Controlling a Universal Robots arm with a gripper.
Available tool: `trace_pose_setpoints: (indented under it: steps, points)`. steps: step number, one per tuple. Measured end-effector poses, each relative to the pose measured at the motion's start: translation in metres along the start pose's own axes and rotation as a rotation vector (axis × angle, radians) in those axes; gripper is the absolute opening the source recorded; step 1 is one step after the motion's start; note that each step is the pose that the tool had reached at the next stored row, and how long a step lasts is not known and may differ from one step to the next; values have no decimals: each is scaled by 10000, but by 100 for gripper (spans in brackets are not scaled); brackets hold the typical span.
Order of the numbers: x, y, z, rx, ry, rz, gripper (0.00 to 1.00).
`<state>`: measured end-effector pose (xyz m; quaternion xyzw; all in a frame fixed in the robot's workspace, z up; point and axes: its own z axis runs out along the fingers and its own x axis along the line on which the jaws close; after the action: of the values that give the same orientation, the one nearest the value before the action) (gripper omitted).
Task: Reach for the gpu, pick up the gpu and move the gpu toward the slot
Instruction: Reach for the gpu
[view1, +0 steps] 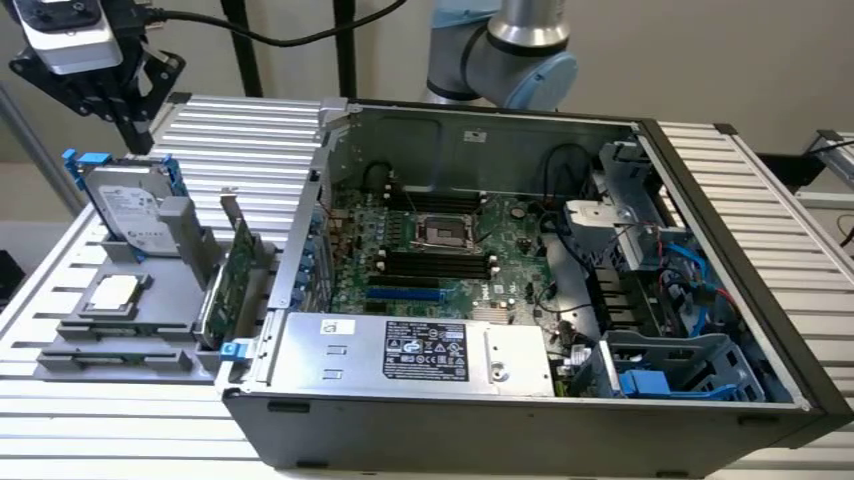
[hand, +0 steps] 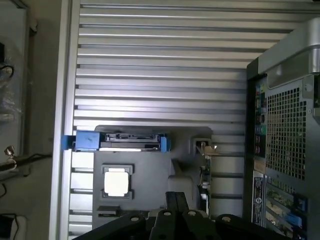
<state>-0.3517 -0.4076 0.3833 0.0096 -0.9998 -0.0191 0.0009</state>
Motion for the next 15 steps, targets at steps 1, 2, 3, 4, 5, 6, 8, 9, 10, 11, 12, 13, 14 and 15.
trace_pose_setpoints:
  steps: [1, 2, 3, 4, 5, 6, 8, 9, 10, 11, 12, 13, 14, 15]
  points:
    - [-13, -32, 5, 0, 0, 1, 11]
    - [-27, -63, 11, 0, 0, 2, 11]
    - [-41, -94, 17, 1, 0, 1, 11]
    - [-56, -123, 24, 0, 0, 0, 11]
    - [-74, -150, 33, 0, -1, 0, 11]
    - [-92, -173, 43, 0, -3, 1, 11]
    - [-133, -216, 63, 2, -4, 1, 11]
    - [-155, -235, 74, 3, -6, 0, 11]
    - [-177, -252, 87, 5, -11, 0, 11]
    - [-199, -268, 99, 8, -14, 0, 11]
    - [-222, -284, 112, 10, -19, 0, 11]
    - [-245, -300, 125, 13, -25, 1, 11]
    - [-270, -315, 139, 17, -29, 0, 11]
    - [-295, -329, 153, 20, -35, -1, 11]
